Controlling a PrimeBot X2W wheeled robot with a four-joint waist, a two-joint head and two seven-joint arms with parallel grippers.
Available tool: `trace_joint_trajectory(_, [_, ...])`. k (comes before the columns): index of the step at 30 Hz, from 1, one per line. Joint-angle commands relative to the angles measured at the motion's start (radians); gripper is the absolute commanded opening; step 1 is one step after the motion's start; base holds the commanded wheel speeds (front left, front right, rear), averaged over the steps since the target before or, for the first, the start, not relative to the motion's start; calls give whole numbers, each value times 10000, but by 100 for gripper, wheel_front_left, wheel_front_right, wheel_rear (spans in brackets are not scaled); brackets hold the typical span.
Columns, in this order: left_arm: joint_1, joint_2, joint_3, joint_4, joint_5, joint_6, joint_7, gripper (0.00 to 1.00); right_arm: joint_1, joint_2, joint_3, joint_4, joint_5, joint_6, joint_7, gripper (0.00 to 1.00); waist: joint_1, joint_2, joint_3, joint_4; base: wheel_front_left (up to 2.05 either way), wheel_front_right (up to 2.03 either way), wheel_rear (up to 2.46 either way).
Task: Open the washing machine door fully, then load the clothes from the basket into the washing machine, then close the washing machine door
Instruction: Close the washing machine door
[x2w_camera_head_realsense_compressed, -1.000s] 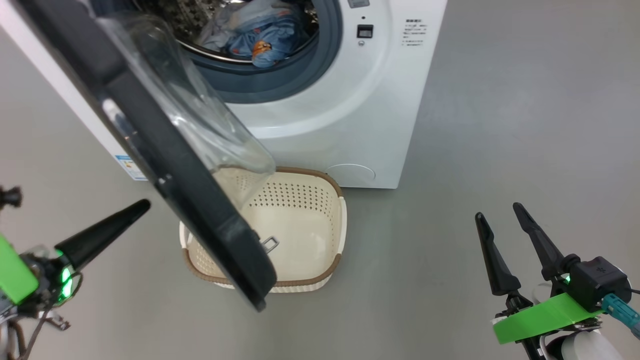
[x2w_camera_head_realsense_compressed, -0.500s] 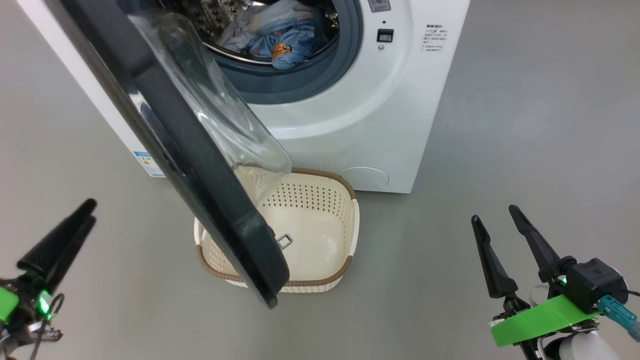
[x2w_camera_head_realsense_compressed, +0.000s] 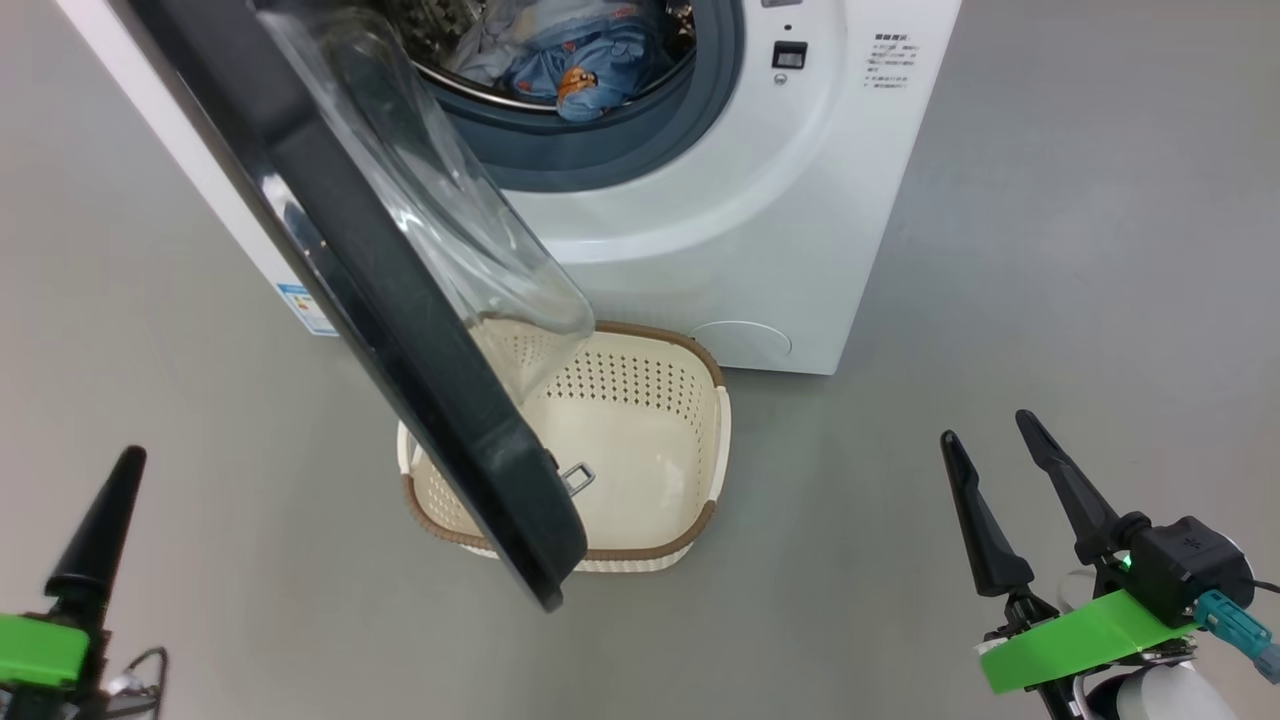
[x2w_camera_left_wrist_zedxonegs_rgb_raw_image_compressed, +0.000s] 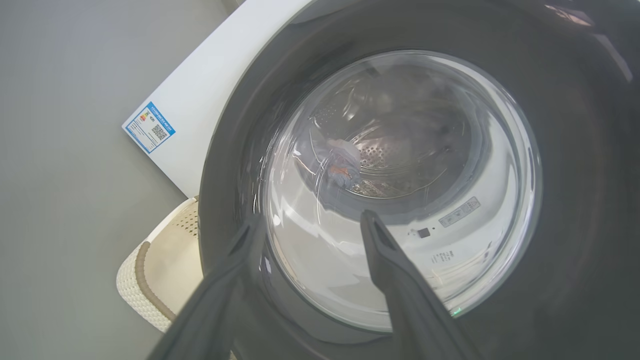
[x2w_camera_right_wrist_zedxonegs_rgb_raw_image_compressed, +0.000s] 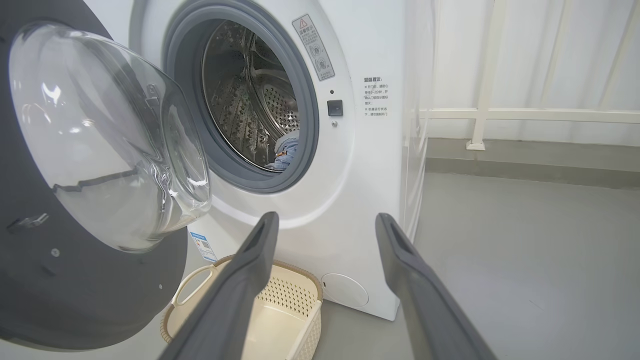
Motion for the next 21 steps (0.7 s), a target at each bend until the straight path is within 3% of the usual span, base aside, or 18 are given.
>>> trace_joint_trajectory(1, [12, 401, 236, -280, 96, -68, -264, 100, -175, -121, 173, -236, -78, 42, -51, 100, 0, 0, 32, 35, 0, 0, 0])
trace_joint_trajectory(5, [298, 632, -451, -445, 480, -68, -1891, 100, -230, -129, 161, -223, -80, 42, -51, 100, 0, 0, 69, 106, 0, 0, 0])
trace_joint_trajectory(15, [928, 1940, -3527, -12, 2415, -68, -6371, 100, -283, -129, 182, -192, -81, 42, -51, 100, 0, 0, 24, 270, 0, 0, 0])
trace_joint_trajectory(18, [794, 1989, -3698, 368, 3494, -69, -6608, 100, -292, -137, 167, -188, -76, 42, -51, 100, 0, 0, 7, 345, 0, 0, 0])
trace_joint_trajectory(21, [757, 1394, -2806, 263, 4947, -69, -6620, 100, -313, -147, 160, -201, -78, 42, -51, 100, 0, 0, -13, 403, 0, 0, 0])
